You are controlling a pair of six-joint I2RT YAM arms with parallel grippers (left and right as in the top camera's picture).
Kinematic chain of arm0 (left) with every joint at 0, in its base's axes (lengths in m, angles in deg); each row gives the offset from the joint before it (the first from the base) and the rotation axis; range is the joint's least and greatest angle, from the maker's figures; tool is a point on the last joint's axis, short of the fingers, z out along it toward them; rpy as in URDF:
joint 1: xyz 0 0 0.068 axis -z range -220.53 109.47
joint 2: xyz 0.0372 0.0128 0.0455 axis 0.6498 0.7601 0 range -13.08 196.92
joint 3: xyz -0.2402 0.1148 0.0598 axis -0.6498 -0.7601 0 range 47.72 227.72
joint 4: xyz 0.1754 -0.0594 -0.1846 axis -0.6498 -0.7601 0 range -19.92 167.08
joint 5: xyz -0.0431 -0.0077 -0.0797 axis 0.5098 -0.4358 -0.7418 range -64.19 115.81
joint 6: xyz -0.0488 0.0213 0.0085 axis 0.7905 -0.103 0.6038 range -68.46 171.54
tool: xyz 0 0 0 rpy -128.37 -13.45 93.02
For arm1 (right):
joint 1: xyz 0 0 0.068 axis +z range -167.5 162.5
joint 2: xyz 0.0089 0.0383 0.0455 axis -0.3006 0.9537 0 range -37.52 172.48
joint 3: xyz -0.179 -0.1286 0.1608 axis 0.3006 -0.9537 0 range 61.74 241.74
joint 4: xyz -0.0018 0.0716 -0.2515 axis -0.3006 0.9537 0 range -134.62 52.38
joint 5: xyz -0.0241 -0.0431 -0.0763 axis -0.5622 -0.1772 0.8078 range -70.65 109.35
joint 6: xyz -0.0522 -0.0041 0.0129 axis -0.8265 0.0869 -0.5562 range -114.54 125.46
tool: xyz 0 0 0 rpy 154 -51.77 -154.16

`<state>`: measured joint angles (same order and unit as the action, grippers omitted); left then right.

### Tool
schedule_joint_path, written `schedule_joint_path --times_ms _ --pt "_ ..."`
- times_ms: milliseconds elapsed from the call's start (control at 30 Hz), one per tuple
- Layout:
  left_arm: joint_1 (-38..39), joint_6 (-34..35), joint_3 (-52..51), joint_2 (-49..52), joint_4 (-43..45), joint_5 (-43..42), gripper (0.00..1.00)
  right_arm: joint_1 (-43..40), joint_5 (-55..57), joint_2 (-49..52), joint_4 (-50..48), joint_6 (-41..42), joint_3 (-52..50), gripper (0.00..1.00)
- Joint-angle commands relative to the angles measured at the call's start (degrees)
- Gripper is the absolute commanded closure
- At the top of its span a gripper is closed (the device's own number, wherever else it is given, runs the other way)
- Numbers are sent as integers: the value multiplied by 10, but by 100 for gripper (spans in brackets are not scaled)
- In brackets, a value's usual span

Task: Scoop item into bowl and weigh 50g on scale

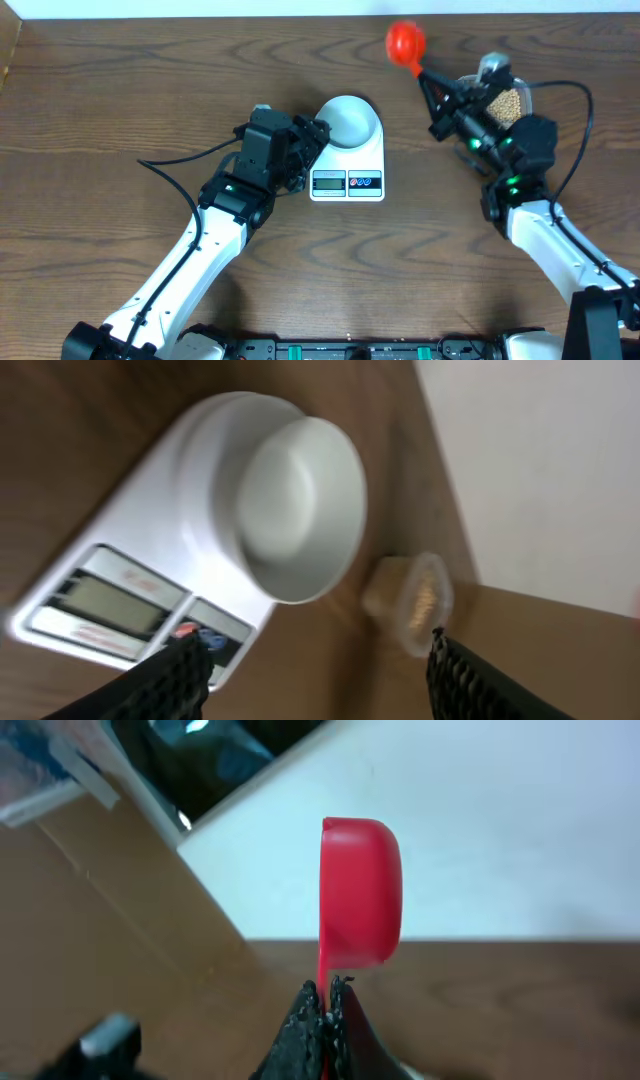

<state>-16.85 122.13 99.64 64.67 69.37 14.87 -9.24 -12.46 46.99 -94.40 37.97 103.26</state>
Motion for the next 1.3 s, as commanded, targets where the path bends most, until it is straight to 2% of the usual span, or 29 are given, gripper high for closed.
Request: schedule_joint_path --times_ms 0,200,300,367,400,467,500,600,800,867,1133,1267 --pt "-1 -29 2 1 -38 42 29 -15 6 3 7 -13 60 99" --pt "-1 -29 1 1 -105 74 28 -19 17 3 -12 -20 90 99" --pt "-1 -30 0 1 -128 76 28 -19 17 3 22 -70 90 99" --pt "-1 -62 0 1 -130 76 45 -19 17 3 33 -78 90 99" --pt "-1 -96 1 1 -129 76 65 -20 17 3 36 -78 90 99" --pt "-1 -133 1 1 -128 76 90 -19 18 3 35 -78 90 99" --pt "-1 -151 1 1 -128 76 92 -19 20 3 35 -78 90 99" --pt "-1 -198 1 1 -128 69 93 -19 30 3 40 -78 90 99" --pt "44 -369 1 1 -126 50 93 -19 50 3 53 -80 90 99" --pt "63 -403 1 1 -123 51 93 -19 50 3 54 -80 90 99" --pt "126 -475 9 18 -113 76 93 -19 53 3 55 -80 90 99" --pt "137 -476 31 58 -118 75 93 -19 54 3 59 -80 90 99"
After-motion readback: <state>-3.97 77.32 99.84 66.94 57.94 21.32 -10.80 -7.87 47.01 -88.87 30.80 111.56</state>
